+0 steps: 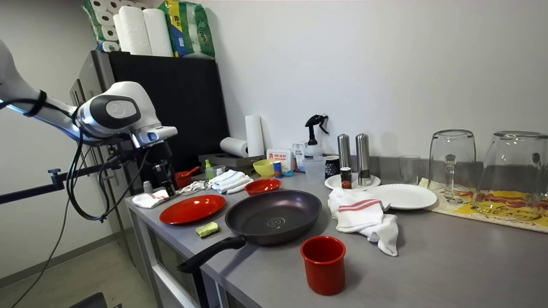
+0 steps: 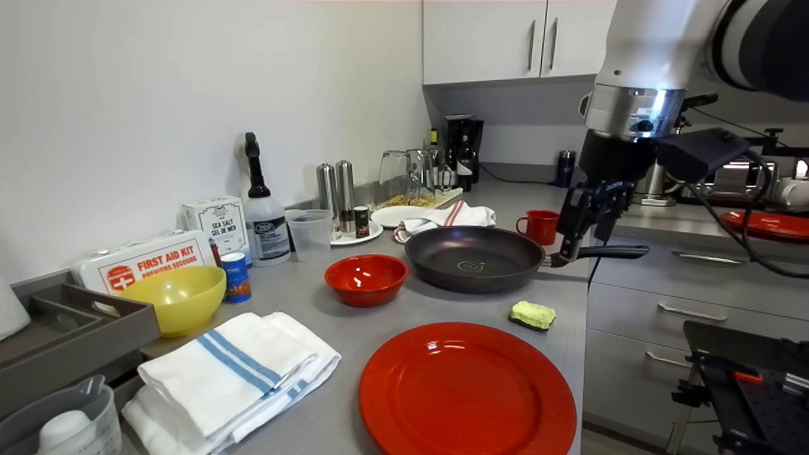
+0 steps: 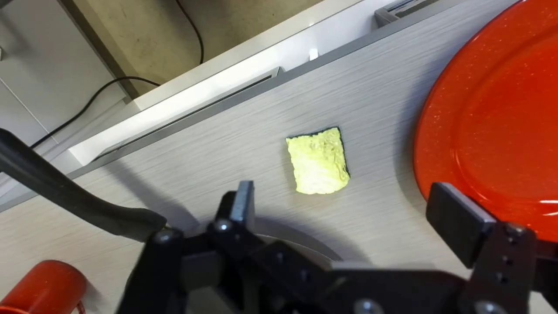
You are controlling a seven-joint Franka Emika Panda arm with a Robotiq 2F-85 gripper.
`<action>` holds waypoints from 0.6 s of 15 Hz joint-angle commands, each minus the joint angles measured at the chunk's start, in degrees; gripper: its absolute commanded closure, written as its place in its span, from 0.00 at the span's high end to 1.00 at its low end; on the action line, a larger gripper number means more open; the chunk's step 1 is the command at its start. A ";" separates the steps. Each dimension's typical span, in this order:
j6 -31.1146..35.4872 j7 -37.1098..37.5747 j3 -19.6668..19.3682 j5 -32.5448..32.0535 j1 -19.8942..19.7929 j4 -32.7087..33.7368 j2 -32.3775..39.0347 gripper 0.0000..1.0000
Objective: Pick up the sponge and clean the red plate
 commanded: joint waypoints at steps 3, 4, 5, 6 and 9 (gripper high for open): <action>6.97 7.28 0.05 -7.02 -1.38 -1.16 4.29 1.00; 7.64 7.95 -0.15 -7.85 -1.49 -1.09 4.92 1.00; 8.12 8.74 -0.26 -8.76 -1.64 -1.00 5.54 1.00; 8.76 9.60 -0.45 -9.09 -1.56 -1.14 6.06 1.00; 10.50 12.64 -0.76 -10.30 -1.42 -1.47 7.45 1.00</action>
